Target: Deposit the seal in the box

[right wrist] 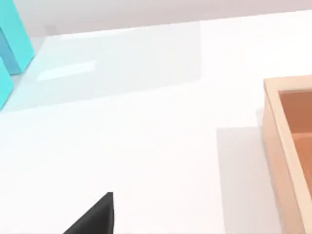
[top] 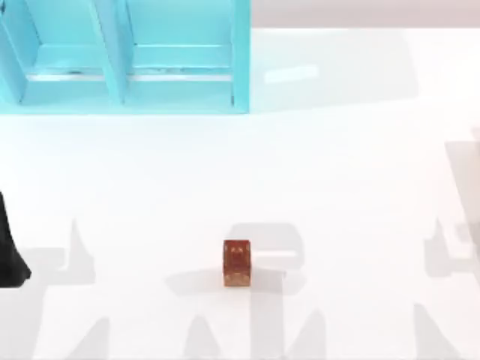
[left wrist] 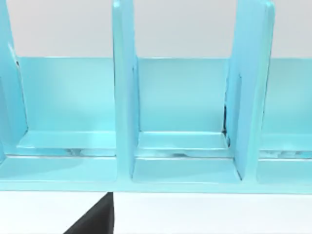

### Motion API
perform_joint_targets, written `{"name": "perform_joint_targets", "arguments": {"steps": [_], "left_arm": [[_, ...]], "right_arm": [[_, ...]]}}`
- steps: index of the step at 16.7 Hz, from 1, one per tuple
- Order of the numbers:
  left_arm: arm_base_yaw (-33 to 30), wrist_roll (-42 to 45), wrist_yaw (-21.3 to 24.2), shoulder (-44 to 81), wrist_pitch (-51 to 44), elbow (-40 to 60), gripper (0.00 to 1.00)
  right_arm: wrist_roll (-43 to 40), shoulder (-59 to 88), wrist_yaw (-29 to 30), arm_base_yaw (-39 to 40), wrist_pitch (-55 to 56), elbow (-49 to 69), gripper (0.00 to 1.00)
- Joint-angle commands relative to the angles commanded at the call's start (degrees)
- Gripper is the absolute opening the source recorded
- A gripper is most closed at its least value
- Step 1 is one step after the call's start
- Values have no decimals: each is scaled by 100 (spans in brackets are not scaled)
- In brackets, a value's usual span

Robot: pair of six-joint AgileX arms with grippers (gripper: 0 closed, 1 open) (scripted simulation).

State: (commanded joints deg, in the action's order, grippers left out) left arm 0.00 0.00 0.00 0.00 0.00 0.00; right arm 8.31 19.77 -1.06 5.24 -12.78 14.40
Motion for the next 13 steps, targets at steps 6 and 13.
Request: {"name": "perform_joint_targets", "arguments": {"steps": [6, 13], "left_arm": [[0, 0, 0, 0, 0, 0, 100], [0, 0, 0, 0, 0, 0, 100]], "right_arm": [[1256, 3121, -118, 927, -2080, 2244, 100], [2797, 6973, -184, 2429, -4662, 5562, 100]]}}
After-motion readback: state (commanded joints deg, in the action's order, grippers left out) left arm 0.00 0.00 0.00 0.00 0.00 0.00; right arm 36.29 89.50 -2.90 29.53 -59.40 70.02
